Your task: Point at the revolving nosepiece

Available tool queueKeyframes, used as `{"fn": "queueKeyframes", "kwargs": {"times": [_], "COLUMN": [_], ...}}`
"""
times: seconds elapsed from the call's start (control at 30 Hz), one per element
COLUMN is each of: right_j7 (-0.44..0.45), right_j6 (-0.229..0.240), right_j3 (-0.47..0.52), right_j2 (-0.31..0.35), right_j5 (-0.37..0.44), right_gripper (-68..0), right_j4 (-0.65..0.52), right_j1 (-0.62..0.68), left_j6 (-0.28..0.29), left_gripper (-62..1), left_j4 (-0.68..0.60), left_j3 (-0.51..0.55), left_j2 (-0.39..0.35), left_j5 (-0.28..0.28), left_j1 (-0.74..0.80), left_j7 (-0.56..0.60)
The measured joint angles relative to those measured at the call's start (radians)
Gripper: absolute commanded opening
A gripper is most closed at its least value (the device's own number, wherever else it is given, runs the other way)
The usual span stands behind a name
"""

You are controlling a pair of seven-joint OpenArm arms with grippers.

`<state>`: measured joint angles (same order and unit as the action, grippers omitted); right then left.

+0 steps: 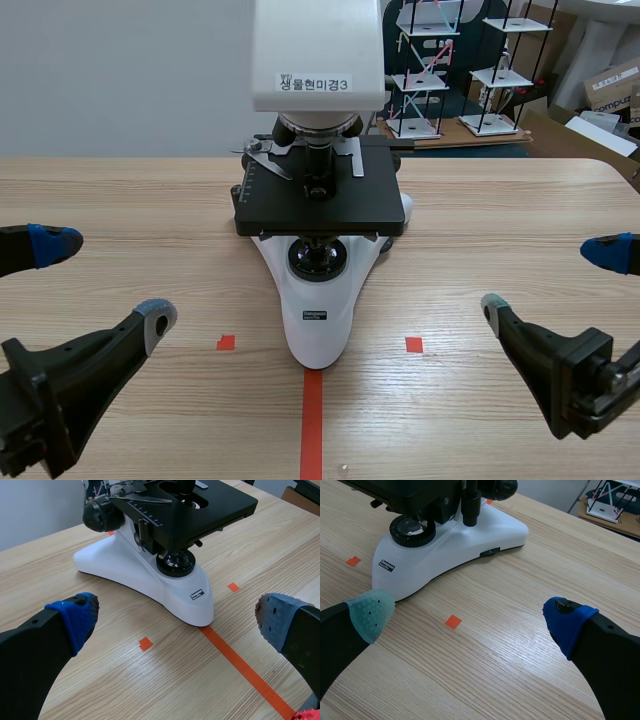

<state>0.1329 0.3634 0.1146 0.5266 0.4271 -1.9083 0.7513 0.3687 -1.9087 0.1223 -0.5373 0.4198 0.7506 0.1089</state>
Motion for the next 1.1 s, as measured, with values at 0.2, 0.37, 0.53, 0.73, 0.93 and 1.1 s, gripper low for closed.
{"fn": "queueKeyframes", "kwargs": {"times": [0.2,0.37,0.53,0.73,0.93,1.1], "right_j7": [0.0,0.0,0.0,0.0,0.024,0.042], "right_j6": [0.0,0.0,0.0,0.0,0.0,0.0], "right_j3": [0.0,0.0,0.0,0.0,0.0,0.0], "right_j2": [0.0,0.0,0.0,0.0,0.0,0.0], "right_j5": [0.0,0.0,0.0,0.0,0.0,0.0], "right_gripper": [0.4,0.4,0.4,0.4,-14.8,-32.4], "right_j4": [0.0,0.0,0.0,0.0,0.0,0.0], "right_j1": [0.0,0.0,0.0,0.0,0.0,0.0], "left_j6": [0.0,0.0,0.0,0.0,0.0,0.0], "left_gripper": [1.4,1.4,1.4,1.4,1.4,1.4], "left_j4": [0.0,0.0,0.0,0.0,0.0,0.0], "left_j3": [0.0,0.0,0.0,0.0,0.0,0.0], "left_j2": [0.0,0.0,0.0,0.0,0.0,0.0], "left_j5": [0.0,0.0,0.0,0.0,0.0,0.0], "left_j1": [0.0,0.0,0.0,0.0,0.0,0.0], "left_j7": [0.0,0.0,0.0,0.0,0.0,0.0]}}
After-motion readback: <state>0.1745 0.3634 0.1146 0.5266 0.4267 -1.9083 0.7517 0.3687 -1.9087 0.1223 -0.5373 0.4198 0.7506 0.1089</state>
